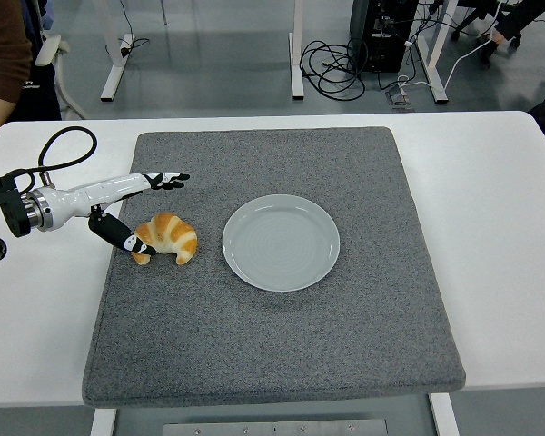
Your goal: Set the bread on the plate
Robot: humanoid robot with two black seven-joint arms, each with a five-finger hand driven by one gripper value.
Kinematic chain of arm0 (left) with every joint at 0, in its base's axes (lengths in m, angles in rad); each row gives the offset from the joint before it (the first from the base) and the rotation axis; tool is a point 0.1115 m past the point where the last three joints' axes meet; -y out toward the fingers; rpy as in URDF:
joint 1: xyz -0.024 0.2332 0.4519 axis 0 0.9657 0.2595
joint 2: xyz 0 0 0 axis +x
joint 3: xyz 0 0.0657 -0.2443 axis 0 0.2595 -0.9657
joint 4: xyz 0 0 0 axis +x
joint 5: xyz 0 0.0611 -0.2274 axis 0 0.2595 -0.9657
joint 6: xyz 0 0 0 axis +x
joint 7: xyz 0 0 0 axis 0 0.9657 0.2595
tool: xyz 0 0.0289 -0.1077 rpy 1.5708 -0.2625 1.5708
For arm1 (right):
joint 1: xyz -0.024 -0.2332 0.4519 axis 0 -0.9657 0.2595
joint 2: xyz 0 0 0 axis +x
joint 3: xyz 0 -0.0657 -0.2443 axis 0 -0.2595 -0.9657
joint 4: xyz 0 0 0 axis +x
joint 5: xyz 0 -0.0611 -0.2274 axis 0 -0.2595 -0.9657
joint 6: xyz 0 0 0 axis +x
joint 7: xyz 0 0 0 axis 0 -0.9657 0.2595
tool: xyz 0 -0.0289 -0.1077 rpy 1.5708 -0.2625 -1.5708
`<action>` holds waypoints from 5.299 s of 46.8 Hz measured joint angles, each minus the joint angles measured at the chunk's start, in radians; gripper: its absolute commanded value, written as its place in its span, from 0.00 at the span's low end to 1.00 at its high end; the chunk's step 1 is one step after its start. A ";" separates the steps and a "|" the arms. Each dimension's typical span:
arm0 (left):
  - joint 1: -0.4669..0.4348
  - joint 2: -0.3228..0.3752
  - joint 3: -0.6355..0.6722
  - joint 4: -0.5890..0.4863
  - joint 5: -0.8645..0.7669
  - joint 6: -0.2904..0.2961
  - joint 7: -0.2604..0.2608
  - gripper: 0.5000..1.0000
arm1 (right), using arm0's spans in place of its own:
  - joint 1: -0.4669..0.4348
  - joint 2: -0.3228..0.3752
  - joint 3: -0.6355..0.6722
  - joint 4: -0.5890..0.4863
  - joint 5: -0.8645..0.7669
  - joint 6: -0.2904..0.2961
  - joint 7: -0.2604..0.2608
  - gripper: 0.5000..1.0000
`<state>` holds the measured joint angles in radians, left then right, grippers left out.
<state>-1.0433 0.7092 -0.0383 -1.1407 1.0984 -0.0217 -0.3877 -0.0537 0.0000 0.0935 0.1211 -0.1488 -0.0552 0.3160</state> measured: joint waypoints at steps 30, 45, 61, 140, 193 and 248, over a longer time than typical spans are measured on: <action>0.050 -0.065 0.000 0.098 -0.006 0.049 -0.059 0.92 | 0.002 0.000 0.000 0.000 0.000 -0.001 0.000 1.00; 0.067 -0.098 -0.001 0.123 -0.014 0.049 -0.060 0.92 | 0.003 0.000 0.000 -0.002 0.000 -0.002 0.000 1.00; 0.069 -0.108 0.003 0.142 -0.010 0.050 -0.077 0.42 | 0.003 0.000 0.000 -0.003 0.000 -0.002 0.000 1.00; -0.211 -0.079 0.042 0.148 -0.014 -0.055 -0.061 0.00 | 0.006 0.000 0.000 0.001 0.000 -0.001 0.000 1.00; -0.215 -0.440 0.100 0.161 0.083 0.112 0.031 0.00 | 0.011 0.000 0.000 0.002 0.000 -0.002 0.000 1.00; -0.069 -0.562 0.098 0.352 0.072 0.175 -0.068 0.00 | 0.011 0.000 0.000 0.002 0.000 -0.002 0.000 1.00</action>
<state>-1.1123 0.1472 0.0600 -0.7884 1.1707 0.1529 -0.4555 -0.0430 0.0000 0.0936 0.1227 -0.1488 -0.0568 0.3160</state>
